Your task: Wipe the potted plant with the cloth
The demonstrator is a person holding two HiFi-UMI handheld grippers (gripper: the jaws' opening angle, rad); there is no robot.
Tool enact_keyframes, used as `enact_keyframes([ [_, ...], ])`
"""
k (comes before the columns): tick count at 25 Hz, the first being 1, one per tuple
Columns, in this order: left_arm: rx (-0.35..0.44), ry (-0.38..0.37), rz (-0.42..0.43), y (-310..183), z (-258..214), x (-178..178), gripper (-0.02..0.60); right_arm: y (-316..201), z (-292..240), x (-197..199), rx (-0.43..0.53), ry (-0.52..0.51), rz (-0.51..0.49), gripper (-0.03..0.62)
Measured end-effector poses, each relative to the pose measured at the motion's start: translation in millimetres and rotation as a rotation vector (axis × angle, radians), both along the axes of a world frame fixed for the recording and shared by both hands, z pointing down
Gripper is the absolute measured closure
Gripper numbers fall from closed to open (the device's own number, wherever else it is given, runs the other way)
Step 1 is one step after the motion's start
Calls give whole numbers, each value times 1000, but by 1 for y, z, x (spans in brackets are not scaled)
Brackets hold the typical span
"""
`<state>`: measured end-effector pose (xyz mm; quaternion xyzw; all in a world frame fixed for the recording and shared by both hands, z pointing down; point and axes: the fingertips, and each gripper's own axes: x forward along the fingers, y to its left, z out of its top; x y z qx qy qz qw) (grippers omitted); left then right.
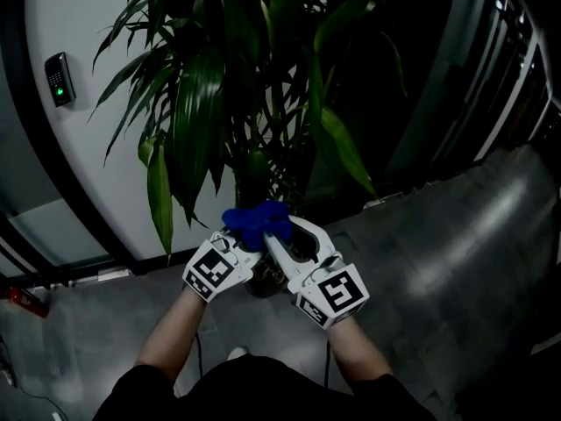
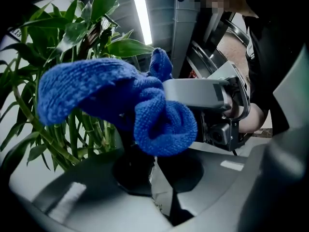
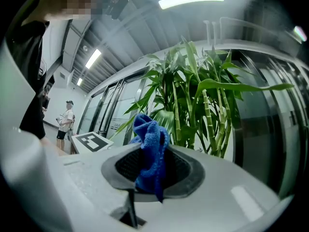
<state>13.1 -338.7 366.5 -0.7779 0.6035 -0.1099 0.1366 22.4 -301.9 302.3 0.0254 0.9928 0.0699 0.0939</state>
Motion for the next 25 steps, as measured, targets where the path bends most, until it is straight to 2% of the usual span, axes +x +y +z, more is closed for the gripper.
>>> enact_keyframes([
  [10,-76,88,-86,26,48,14,549,22,44,12,-58,53,-87,485],
  [14,-89,141,-133,41,63,12,549,27,57,20,-94,22,-112,485],
  [17,-78,151,-171,54,60,4,549,27,58,24,-134,-17,-112,485],
  [20,-63,152,-203,71,56,-4,549,23,59,33,-145,-44,-67,485],
  [25,-42,191,-276,123,56,-16,549,24,70,47,-145,-15,91,485],
])
